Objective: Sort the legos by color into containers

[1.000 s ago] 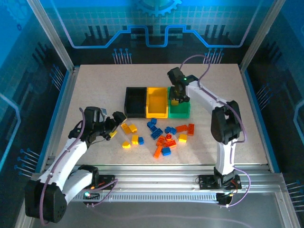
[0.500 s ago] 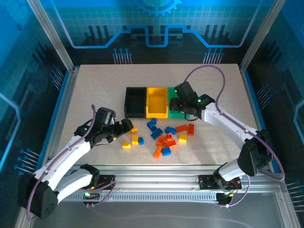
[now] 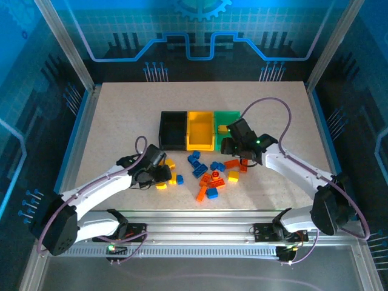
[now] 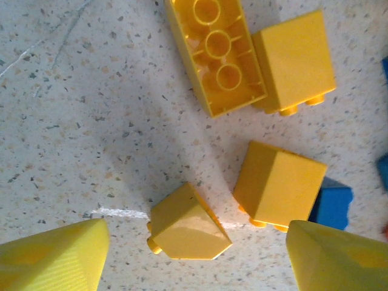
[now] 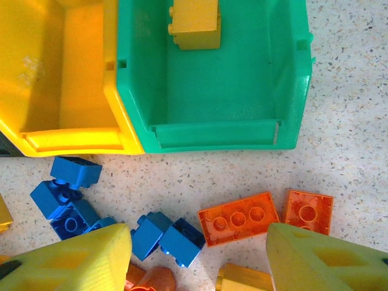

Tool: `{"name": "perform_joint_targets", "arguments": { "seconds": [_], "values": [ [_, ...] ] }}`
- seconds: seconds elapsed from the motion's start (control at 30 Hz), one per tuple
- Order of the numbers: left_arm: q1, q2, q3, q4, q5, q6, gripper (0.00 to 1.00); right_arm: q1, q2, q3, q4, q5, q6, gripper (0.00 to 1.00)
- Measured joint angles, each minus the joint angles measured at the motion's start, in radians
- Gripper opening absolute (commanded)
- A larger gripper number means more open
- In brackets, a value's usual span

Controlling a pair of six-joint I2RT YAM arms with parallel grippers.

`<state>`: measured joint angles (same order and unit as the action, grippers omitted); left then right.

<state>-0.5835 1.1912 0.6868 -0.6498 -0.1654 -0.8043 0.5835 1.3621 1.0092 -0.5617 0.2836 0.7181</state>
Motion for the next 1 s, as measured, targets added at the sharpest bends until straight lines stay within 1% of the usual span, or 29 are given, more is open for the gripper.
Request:
{"name": "perform_joint_targets", "arguments": {
  "seconds": [0.17,0.47,0.6,0.67,0.73,0.77,0.87,1.0],
  "values": [
    [-0.029,0.043,0.000,-0.005,-0.026,-0.001,0.72,-0.004,-0.013,-0.033,0.008,0.000,0.000,0.62],
    [-0.031,0.126,-0.008,0.037,-0.033,-0.005,0.71,-0.011,-0.040,-0.056,0.014,-0.001,0.007,0.62],
    [-0.032,0.153,-0.008,0.087,-0.033,-0.008,0.66,-0.011,-0.060,-0.066,0.014,0.000,0.007,0.62],
    [-0.032,0.165,-0.008,0.112,-0.031,-0.008,0.59,-0.011,-0.068,-0.070,0.014,0.000,0.008,0.62],
    [-0.033,0.170,-0.008,0.125,-0.027,-0.011,0.56,-0.011,-0.074,-0.075,0.013,0.000,0.008,0.62],
    [-0.034,0.172,-0.009,0.130,-0.026,-0.012,0.57,-0.011,-0.076,-0.077,0.013,0.000,0.008,0.62],
    [-0.034,0.172,-0.013,0.132,-0.025,-0.020,0.66,-0.014,-0.078,-0.080,0.013,0.000,0.008,0.62],
    [-0.034,0.167,-0.017,0.104,-0.025,-0.031,0.66,-0.017,-0.079,-0.080,0.014,0.000,0.008,0.62]
  ]
}}
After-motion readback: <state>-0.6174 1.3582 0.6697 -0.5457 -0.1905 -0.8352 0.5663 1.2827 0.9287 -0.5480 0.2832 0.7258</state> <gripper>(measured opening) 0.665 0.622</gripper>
